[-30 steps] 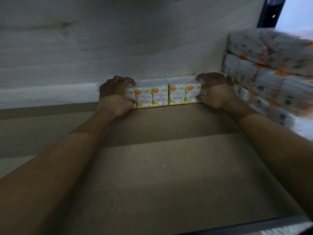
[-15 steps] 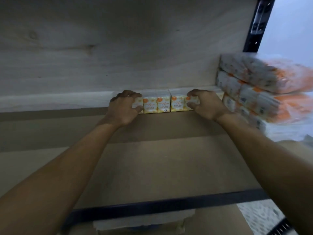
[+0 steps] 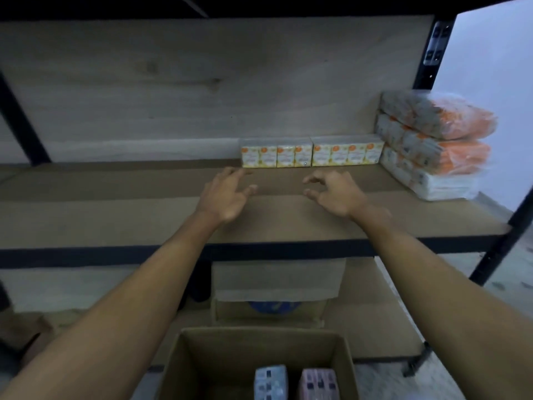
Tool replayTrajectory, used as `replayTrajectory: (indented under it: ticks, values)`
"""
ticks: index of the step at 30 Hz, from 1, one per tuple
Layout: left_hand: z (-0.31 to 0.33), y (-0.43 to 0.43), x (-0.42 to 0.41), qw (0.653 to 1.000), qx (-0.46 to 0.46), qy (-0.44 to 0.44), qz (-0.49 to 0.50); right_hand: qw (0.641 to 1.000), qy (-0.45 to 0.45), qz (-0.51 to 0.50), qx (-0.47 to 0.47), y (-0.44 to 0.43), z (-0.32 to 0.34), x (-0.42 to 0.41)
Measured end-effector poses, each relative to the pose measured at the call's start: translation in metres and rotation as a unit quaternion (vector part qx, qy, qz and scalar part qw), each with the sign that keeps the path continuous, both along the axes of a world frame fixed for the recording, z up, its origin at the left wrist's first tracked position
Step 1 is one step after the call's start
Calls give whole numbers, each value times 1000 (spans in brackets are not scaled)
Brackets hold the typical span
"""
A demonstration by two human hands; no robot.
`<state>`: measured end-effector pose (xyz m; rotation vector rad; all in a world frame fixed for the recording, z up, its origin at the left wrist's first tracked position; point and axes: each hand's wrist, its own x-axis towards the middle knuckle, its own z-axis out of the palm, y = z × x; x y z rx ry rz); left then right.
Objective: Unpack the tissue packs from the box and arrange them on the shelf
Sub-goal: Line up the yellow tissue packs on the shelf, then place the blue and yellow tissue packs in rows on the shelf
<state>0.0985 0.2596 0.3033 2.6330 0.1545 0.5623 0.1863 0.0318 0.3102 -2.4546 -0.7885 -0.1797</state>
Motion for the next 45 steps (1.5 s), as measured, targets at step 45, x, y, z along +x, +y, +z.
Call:
replayTrajectory:
  ticks: [45]
  values:
    - [-389,-94,-119,916,-133,379,-17,942,221,-124,-221,-29,-372,-165]
